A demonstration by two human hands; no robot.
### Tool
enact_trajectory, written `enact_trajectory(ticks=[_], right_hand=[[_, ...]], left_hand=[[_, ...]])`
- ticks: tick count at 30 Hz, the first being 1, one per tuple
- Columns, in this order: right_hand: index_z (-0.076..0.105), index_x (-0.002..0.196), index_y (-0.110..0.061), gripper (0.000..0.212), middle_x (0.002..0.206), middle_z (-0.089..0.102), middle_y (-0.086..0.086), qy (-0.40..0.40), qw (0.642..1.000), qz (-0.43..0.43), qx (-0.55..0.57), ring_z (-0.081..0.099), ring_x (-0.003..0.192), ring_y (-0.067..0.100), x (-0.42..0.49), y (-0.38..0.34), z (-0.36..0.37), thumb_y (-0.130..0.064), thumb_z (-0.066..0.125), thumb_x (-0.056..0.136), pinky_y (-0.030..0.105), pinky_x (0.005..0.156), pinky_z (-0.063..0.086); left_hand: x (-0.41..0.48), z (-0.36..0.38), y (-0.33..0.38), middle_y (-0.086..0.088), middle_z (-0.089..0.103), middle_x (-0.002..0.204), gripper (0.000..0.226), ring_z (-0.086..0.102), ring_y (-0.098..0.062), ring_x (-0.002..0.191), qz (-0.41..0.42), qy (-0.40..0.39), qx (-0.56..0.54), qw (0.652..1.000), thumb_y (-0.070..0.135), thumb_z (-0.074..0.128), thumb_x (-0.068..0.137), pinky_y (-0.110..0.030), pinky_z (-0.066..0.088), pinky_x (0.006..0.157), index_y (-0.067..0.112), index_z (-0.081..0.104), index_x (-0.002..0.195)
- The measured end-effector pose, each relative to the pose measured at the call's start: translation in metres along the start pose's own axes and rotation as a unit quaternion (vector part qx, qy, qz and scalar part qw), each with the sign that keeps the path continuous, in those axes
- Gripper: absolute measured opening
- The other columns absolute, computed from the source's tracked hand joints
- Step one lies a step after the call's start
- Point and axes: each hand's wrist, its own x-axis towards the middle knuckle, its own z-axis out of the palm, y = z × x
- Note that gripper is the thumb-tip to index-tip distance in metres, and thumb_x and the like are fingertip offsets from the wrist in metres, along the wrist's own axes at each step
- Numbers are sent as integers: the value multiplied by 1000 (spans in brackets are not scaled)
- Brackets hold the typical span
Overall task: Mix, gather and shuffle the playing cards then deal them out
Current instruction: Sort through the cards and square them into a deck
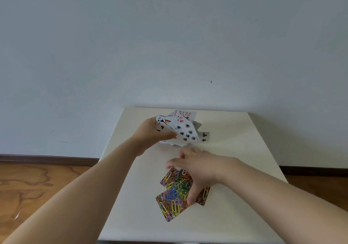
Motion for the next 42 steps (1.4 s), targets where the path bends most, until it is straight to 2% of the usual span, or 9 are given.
enact_trajectory(ticks=[5,12,16,20,25,29,35,38,42], right_hand=[[50,115,-21,80,123,40,1,-22,998,45,-44,37,119,21,-3,-5,-11,-50,91,53,43,96,46],[41,99,-27,59,84,48,-11,2,996,63,70,48,75,11,-13,6,-1,-42,88,65,28,56,35],[52,105,-33,55,102,58,-13,51,967,60,244,61,93,15,-24,15,-4,-31,90,64,33,74,55],[67,99,-32,35,98,72,-7,271,877,21,396,68,89,12,-32,28,-8,-10,81,75,25,79,55],[71,119,-14,47,103,61,9,564,814,-8,136,58,97,25,-19,25,7,10,53,83,31,87,48],[70,122,-14,49,105,65,14,519,854,5,-37,63,94,35,2,15,34,0,52,79,43,85,52],[54,141,-20,54,127,54,10,417,908,25,35,50,118,31,25,8,50,-32,66,90,44,104,41],[49,143,-21,82,133,47,4,383,919,17,91,39,126,22,25,10,50,-68,62,77,38,111,32],[45,146,-20,92,140,42,-5,346,921,-5,179,31,133,12,23,12,49,-67,71,70,29,113,29]], left_hand=[[3,4,-1,5,80,91,35,76,-11,84,-1,11,-16,1000,4,85,73,-20,58,67,14,71,103],[-1,12,-5,3,80,97,31,76,-13,87,14,34,3,999,9,85,74,-31,61,78,19,72,100],[-10,11,-8,6,80,90,30,76,-13,83,0,53,-30,998,6,85,73,-30,62,73,20,71,95],[-19,8,-7,8,80,83,31,76,-11,75,-34,48,-59,996,3,84,74,-22,56,56,19,71,96],[-26,7,-4,-10,78,104,35,74,-29,96,-82,0,-123,989,1,77,82,-44,61,80,11,65,114],[-33,11,0,-16,73,119,47,69,-36,107,-87,-70,-212,971,3,63,79,-48,55,91,9,60,126],[-40,17,-8,-17,74,115,37,71,-33,97,-93,-70,-303,946,25,48,89,-40,57,79,14,71,115],[-41,23,-6,-13,77,106,17,75,-30,93,-69,-27,-231,970,24,70,91,-35,59,69,21,72,108],[-40,28,-7,-7,77,99,50,76,-25,83,-99,45,-110,988,4,83,74,-34,61,63,18,59,115]])
